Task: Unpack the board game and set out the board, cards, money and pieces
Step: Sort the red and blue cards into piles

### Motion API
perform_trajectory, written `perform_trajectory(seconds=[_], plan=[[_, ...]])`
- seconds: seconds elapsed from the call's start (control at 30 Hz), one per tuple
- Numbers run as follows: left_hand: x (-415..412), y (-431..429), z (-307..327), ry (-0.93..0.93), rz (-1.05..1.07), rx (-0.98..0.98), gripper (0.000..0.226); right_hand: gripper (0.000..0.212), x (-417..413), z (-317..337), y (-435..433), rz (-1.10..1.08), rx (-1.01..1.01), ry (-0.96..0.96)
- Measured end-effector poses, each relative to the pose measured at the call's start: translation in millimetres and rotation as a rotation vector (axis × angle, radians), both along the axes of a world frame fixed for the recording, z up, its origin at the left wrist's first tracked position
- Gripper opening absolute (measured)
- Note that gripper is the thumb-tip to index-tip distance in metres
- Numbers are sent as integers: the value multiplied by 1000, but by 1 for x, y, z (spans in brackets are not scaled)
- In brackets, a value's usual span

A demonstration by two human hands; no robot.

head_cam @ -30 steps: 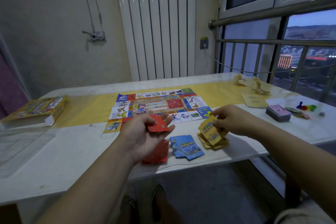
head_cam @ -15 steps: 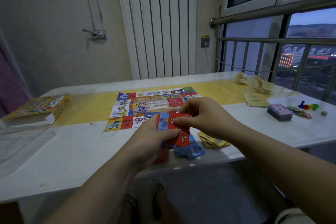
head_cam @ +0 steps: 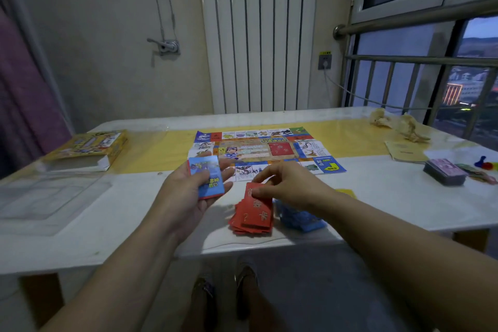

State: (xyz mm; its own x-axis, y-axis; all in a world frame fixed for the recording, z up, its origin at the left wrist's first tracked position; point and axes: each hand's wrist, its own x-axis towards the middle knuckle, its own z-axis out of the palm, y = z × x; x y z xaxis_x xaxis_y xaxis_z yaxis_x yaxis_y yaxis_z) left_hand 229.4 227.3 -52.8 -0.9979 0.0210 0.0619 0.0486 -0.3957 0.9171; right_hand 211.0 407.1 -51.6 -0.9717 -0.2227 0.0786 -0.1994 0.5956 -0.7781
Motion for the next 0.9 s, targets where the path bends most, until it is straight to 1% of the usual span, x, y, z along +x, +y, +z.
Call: perform_trajectory(seconds=[0.07,0.1,0.17,0.2,0.23,0.27,0.33,0.4,0.5,0.53,0.63,0.67,0.7,0.77,0.83,0.9], plan=[[1,-4,-3,6,-9,-20,27,19,-3,-8,-10,-1,41,12],[1,-5,-4,8,-15,-29,26,23,-3,-11,-14,-9,107,39],[2,-7,-8,12,-32,-46,23,29,-4,-17,-16,-57,296,167],[2,-7,-10,12,-40,-64,22,29,-3,-16,-16,-78,319,243],[4,-6,-12,12,-48,-92,22,27,-3,-14,-16,-85,254,292],[4,-4,-13,14,-57,-124,23,23,-2,-9,-17,-68,132,301],[6,2,-15,19,-63,-176,23,16,0,3,-19,1,-114,235],[6,8,-14,27,-54,-224,21,12,1,12,-17,37,-234,152],[3,11,-13,43,-68,-268,24,12,0,23,-7,66,-381,56],[2,12,-13,55,-76,-291,25,12,0,25,-3,79,-361,46],[2,16,-12,103,-95,-372,30,19,3,32,2,137,-60,87],[2,18,-11,112,-91,-381,32,22,4,33,3,144,-8,108],[1,19,-10,114,-84,-362,33,24,5,34,4,138,-1,127],[-1,21,-8,89,-70,-269,35,26,8,34,7,99,-55,139],[-3,23,-6,83,-41,-199,37,22,14,32,12,74,-83,105],[-6,26,-4,123,13,-193,38,18,21,31,15,112,-36,75]])
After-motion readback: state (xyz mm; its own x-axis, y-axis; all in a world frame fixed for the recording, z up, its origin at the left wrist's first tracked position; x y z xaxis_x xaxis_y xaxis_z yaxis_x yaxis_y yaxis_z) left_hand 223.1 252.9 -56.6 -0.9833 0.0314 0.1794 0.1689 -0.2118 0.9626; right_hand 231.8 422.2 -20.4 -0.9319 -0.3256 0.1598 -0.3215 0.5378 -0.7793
